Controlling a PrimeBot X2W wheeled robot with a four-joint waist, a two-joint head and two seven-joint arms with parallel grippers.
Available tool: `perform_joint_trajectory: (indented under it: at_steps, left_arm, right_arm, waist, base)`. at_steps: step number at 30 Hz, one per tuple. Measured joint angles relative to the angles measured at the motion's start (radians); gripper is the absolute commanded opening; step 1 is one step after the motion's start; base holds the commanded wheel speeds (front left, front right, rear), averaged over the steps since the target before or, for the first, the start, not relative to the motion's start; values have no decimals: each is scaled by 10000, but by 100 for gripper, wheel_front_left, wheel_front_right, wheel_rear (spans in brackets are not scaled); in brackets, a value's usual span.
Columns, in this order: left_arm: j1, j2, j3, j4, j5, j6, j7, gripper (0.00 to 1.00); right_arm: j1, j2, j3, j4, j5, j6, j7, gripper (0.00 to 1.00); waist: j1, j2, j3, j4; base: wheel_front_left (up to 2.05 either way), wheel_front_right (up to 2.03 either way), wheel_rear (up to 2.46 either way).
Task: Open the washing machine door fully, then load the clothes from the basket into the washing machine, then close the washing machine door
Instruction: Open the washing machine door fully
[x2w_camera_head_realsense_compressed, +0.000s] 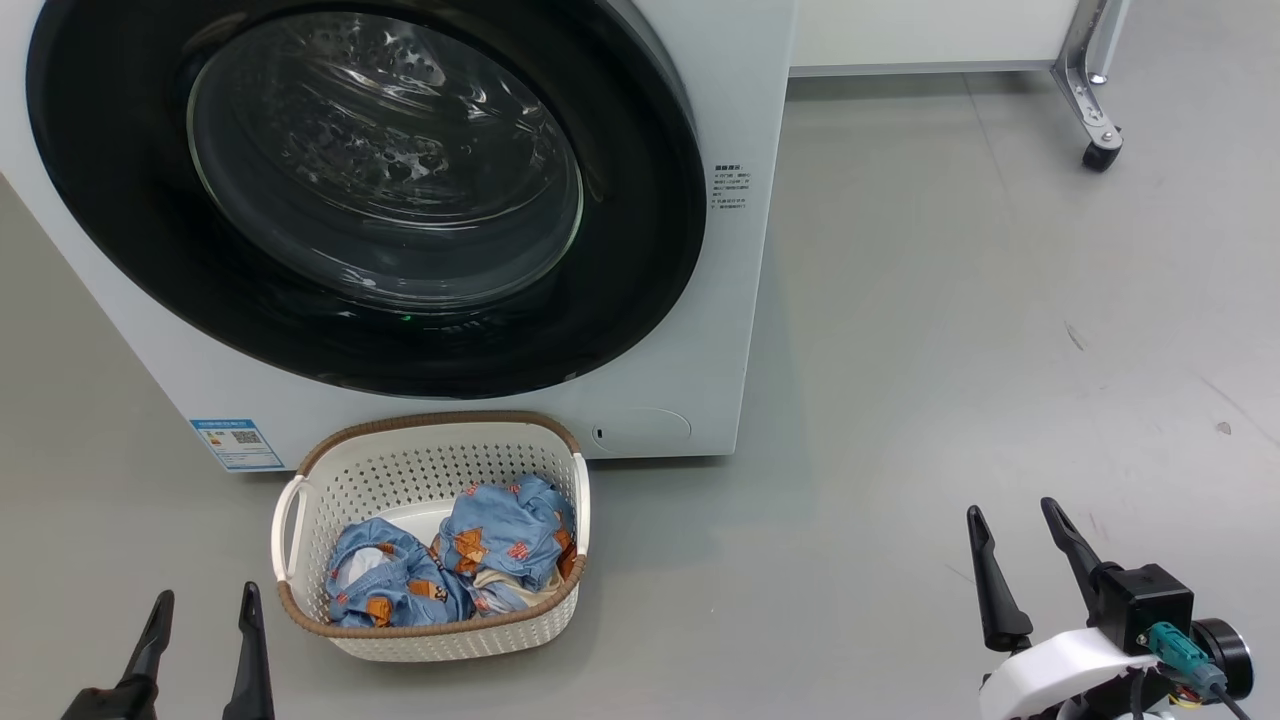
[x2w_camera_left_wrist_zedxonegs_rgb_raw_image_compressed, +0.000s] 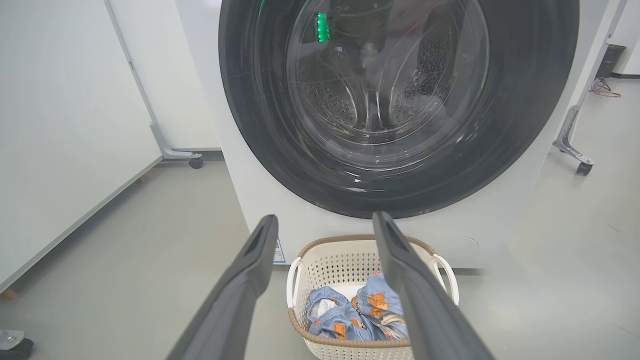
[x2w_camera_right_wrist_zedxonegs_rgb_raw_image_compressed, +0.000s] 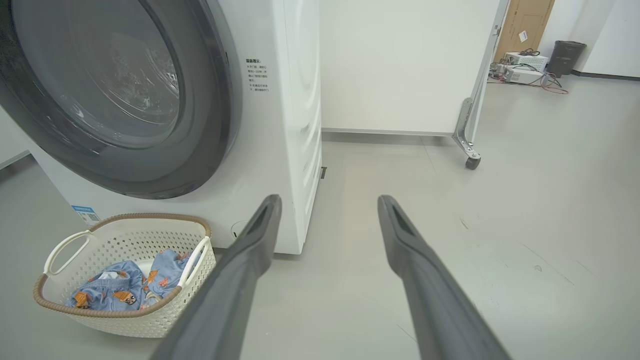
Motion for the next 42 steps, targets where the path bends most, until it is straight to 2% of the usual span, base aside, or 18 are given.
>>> perform_joint_trajectory:
  at_steps: [7,8,9,12,13,18,26,33,34,39,42]
  left_arm:
    - [0,-12,0,8,-2,0,0,100]
    - [0,-13,0,8,-4,0,0,100]
    - [0,-15,-2,8,-2,0,0,100]
    - [1,-27,-2,4,-4,0,0,100]
    - [2,-29,0,6,-4,0,0,100]
    - [7,-44,13,27,-140,0,0,100]
    - [2,-73,-199,38,-303,0,0,100]
    - [-6,-81,-238,86,-623,0,0,100]
    - [-11,-81,-276,81,-631,0,0,100]
    - [-168,-44,-418,58,-731,0,0,100]
    - [-382,4,-441,25,-849,0,0,100]
  right_arm:
    - [1,15,-21,-52,-75,25,0,100]
    - [1,21,-29,-73,-63,25,0,65]
    - [1,23,63,-35,134,27,-2,0]
    - [10,117,38,-117,458,29,0,0]
    - [10,205,-171,-165,899,29,0,0]
    - [84,445,-1835,0,5396,17,0,0]
    - [-58,360,-1676,278,9317,25,-29,0]
    - [-850,347,-1965,-38,12703,25,-8,0]
    - [-1096,343,-2050,-240,13656,25,146,0]
    - [-1415,339,-2460,-706,16055,25,439,0]
    - [-1562,343,-2894,-788,16291,25,709,0]
  waist:
    - [0,0,9,-3]
    - [0,0,10,-4]
    - [0,0,10,-4]
    - [0,0,10,-4]
    - [0,0,11,-7]
    - [0,0,24,-32]
    - [0,0,101,109]
    - [0,0,325,314]
    - [0,0,435,371]
    - [0,0,777,546]
    - [0,0,982,697]
  base:
    - [0,0,0]
    - [0,0,0]
    - [0,0,0]
    - [0,0,0]
    - [0,0,0]
    - [0,0,0]
    - [0,0,0]
    - [0,0,0]
    - [0,0,0]
    - [0,0,0]
    - [0,0,0]
